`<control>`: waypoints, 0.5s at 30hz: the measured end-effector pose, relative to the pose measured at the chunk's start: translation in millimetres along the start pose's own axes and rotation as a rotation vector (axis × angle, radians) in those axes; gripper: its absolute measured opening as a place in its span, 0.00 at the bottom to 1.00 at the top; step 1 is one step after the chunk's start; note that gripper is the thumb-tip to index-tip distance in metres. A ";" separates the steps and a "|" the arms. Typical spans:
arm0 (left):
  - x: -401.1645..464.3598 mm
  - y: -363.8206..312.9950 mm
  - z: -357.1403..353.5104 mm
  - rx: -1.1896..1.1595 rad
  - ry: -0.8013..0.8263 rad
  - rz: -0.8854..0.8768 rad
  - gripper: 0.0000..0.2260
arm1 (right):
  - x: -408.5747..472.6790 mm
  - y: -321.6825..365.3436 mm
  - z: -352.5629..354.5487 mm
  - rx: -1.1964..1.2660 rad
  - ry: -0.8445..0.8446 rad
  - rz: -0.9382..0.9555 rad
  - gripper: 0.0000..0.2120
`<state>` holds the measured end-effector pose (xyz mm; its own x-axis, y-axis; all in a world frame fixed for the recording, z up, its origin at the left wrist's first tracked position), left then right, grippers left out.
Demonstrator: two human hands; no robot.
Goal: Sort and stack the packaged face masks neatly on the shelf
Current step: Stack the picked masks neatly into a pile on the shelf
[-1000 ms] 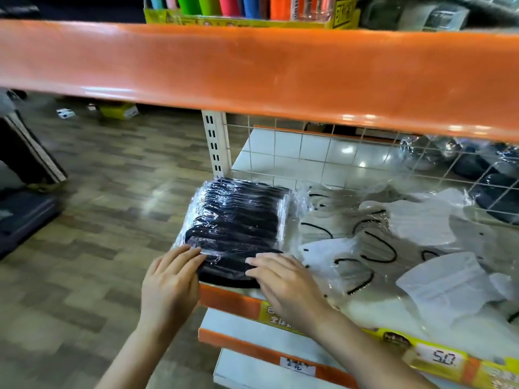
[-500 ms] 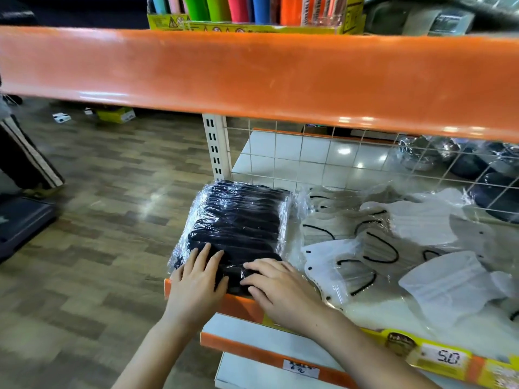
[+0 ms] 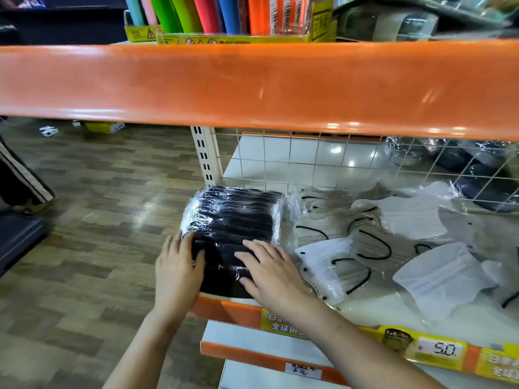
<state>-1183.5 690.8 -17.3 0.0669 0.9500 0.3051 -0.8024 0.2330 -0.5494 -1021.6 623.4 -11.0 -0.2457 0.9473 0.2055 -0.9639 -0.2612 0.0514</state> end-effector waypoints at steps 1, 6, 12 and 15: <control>2.7 7.7 4.3 -0.024 -0.035 0.073 0.21 | 1.5 0.8 -1.8 0.001 0.036 0.004 0.26; 2.9 18.5 -1.3 -0.343 -0.011 0.316 0.18 | -2.5 2.2 -18.3 -0.025 0.262 -0.007 0.38; 3.0 12.6 -5.0 -0.403 -0.008 0.330 0.17 | 2.4 1.0 -19.5 -0.055 0.255 -0.028 0.38; 5.7 12.8 -3.8 -0.449 -0.022 0.346 0.17 | 6.4 1.9 -22.6 -0.053 0.228 -0.040 0.37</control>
<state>-1191.2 700.0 -25.6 -0.1710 0.9833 0.0621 -0.4441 -0.0206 -0.8958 -1027.3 633.1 -31.6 -0.2179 0.9757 -0.0224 -0.9760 -0.2179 0.0021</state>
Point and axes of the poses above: each hand's wrist, its own x-axis towards the middle knuckle, its own z-axis out of the back of the hand, y = z × x, the point moved 9 cm from there along x, towards the middle knuckle, and after that the axes turned 10 degrees about -x, right-handed, at the moved point
